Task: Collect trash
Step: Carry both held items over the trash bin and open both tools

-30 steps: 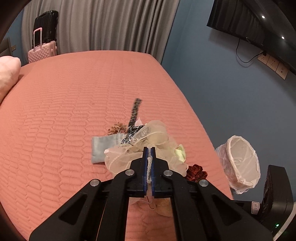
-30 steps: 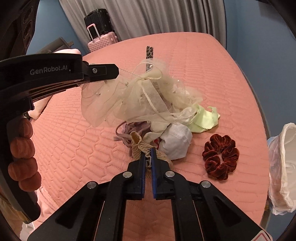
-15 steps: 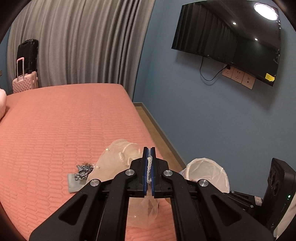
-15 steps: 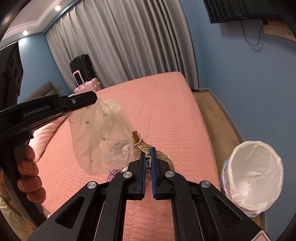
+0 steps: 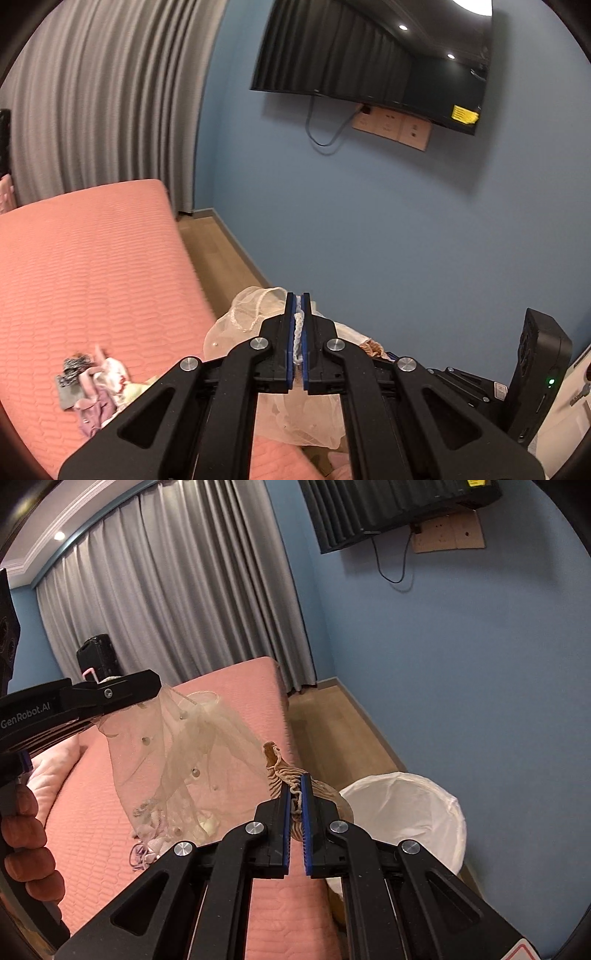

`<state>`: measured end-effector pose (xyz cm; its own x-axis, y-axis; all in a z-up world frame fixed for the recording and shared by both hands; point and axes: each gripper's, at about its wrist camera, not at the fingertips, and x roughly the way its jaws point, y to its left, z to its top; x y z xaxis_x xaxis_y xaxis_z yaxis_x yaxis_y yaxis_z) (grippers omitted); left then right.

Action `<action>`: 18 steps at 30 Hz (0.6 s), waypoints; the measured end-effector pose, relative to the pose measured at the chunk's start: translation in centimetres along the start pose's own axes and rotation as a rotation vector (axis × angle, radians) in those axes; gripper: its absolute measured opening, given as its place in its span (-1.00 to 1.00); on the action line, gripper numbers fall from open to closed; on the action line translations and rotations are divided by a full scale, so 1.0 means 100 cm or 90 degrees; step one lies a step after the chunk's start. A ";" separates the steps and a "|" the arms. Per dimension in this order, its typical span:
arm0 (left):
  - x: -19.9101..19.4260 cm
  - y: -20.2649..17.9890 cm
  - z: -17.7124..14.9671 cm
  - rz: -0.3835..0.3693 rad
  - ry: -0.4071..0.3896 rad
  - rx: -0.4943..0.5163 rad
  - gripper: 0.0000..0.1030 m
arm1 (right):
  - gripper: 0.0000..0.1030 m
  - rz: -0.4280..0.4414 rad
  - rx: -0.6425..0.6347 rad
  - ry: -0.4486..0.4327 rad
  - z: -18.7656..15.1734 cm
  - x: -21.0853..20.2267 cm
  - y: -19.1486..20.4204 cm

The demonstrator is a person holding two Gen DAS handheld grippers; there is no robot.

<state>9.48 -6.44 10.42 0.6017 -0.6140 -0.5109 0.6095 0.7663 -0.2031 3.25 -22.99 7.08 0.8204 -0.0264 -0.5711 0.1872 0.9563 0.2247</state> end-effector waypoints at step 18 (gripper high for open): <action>0.096 -0.071 -0.003 -0.029 0.080 0.021 -0.05 | -0.91 -0.061 0.062 0.028 -0.013 0.034 -0.084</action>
<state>10.82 -17.72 6.70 0.5053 -0.6178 -0.6025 0.6522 0.7306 -0.2022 3.81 -30.70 2.24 0.7723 -0.1019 -0.6270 0.3172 0.9170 0.2417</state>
